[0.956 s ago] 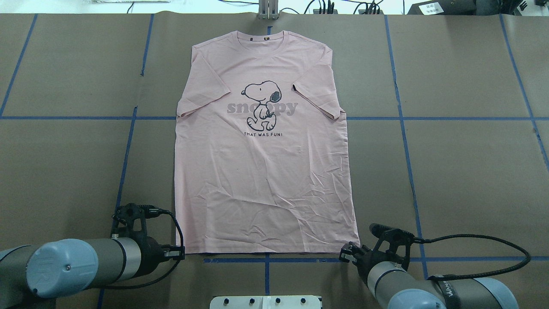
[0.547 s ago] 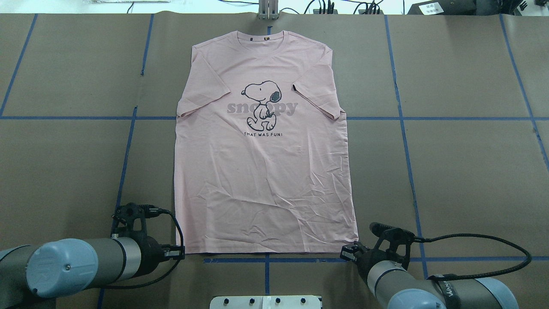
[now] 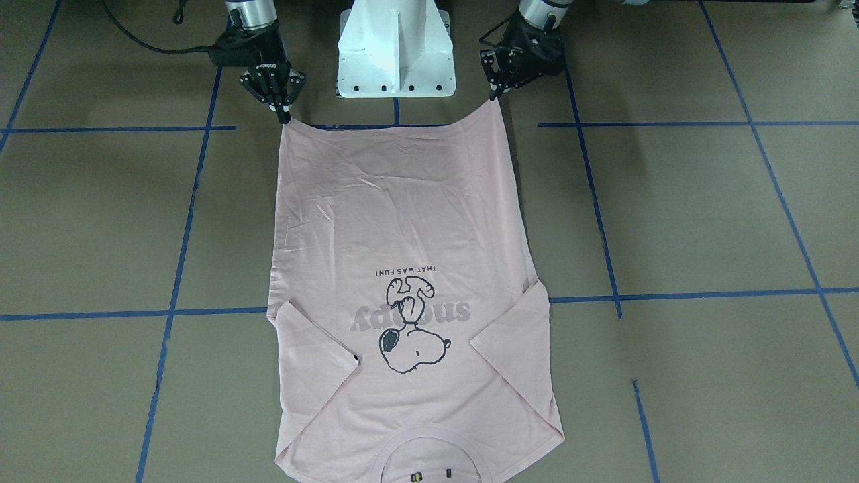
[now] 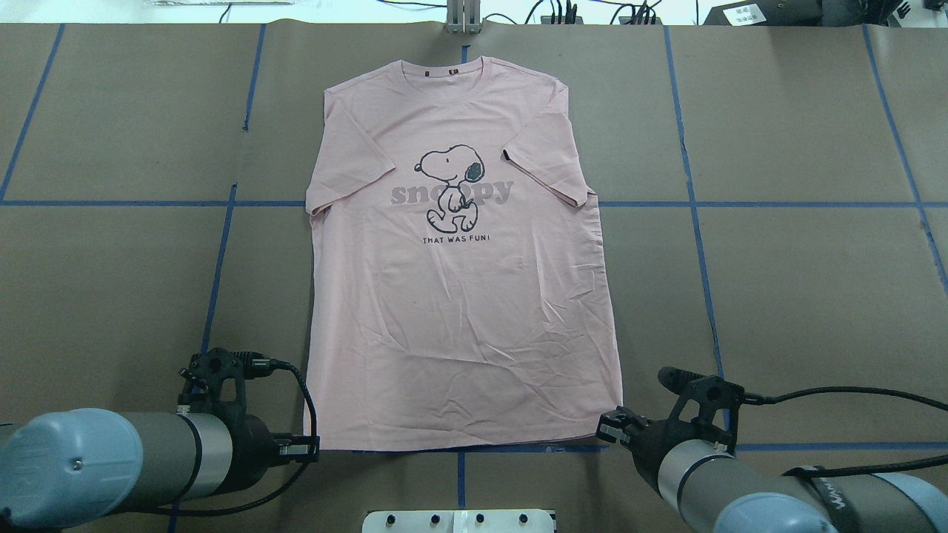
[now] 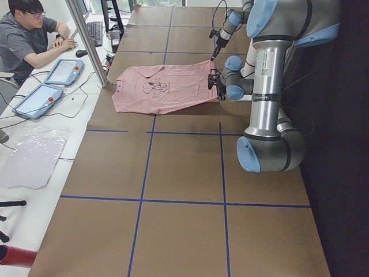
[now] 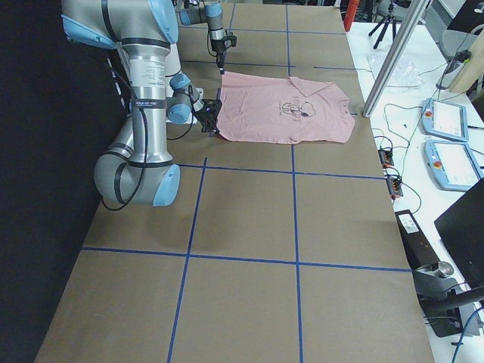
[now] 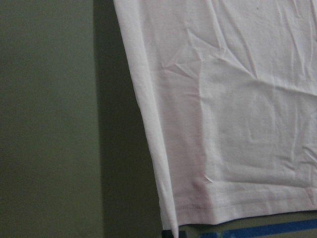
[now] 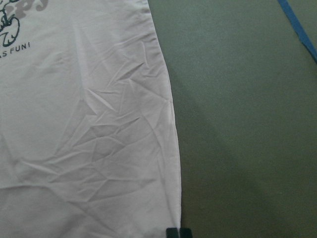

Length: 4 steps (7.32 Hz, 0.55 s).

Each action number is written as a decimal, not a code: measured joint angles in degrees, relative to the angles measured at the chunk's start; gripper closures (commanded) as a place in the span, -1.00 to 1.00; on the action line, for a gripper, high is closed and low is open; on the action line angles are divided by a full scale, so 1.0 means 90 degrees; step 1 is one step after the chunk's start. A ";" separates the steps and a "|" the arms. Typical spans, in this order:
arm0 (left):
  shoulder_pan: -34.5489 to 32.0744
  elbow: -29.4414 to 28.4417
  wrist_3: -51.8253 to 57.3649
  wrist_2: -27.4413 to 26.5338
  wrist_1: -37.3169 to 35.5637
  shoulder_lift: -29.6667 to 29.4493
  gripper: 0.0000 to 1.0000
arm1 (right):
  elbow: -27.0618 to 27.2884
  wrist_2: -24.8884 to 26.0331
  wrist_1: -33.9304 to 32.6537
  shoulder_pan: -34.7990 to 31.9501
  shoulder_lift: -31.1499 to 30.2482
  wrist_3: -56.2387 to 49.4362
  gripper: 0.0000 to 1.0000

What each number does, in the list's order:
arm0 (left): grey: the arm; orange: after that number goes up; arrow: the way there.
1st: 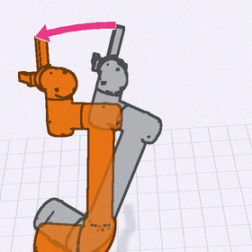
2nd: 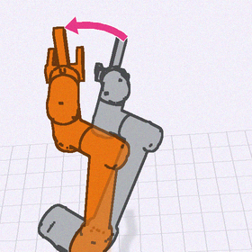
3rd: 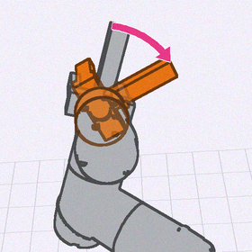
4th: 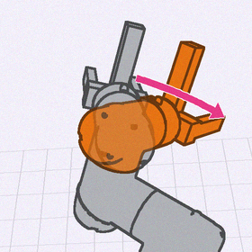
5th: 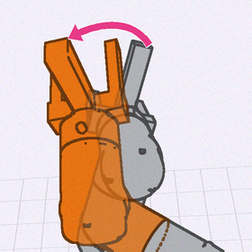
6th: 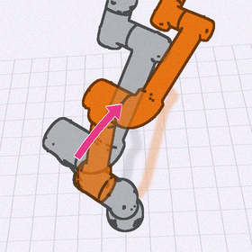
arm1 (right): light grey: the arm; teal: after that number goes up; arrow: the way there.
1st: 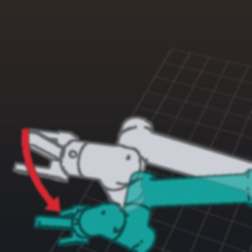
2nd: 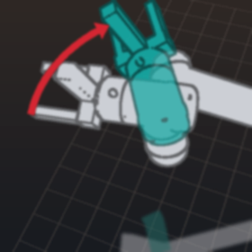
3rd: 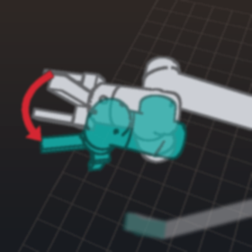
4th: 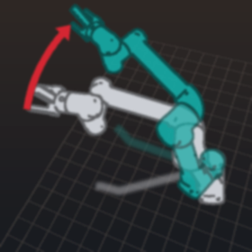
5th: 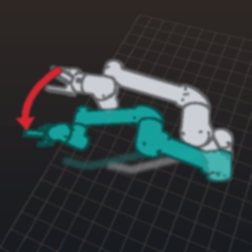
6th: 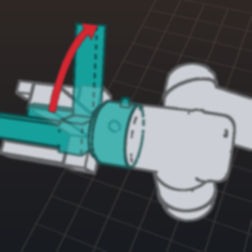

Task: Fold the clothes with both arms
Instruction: 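Lift the hem with both grippers and fold it toward the collar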

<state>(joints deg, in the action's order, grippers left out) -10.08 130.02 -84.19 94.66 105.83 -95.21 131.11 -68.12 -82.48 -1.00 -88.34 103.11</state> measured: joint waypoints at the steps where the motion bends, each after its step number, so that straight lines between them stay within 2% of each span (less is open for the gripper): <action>1: -0.0037 0.0687 0.0005 0.0279 -0.0954 -0.0284 1.00 | 0.0967 -0.0268 -0.0866 0.0000 0.0012 -0.0033 1.00; 2: -0.0159 0.1301 0.0010 0.0563 -0.2026 -0.0789 1.00 | 0.1862 -0.0568 -0.1799 -0.0034 0.0159 -0.0044 1.00; 3: -0.0365 0.1697 0.0020 0.0855 -0.2988 -0.1388 1.00 | 0.2420 -0.0877 -0.2613 -0.0151 0.0453 -0.0056 1.00; 4: -0.0534 0.1823 0.0133 0.1019 -0.3518 -0.1784 1.00 | 0.2605 -0.1106 -0.3173 -0.0310 0.0796 -0.0120 1.00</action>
<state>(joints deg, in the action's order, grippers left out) -14.89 146.42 -82.99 103.83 74.17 -111.26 154.56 -78.07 -111.03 -3.79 -81.17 102.03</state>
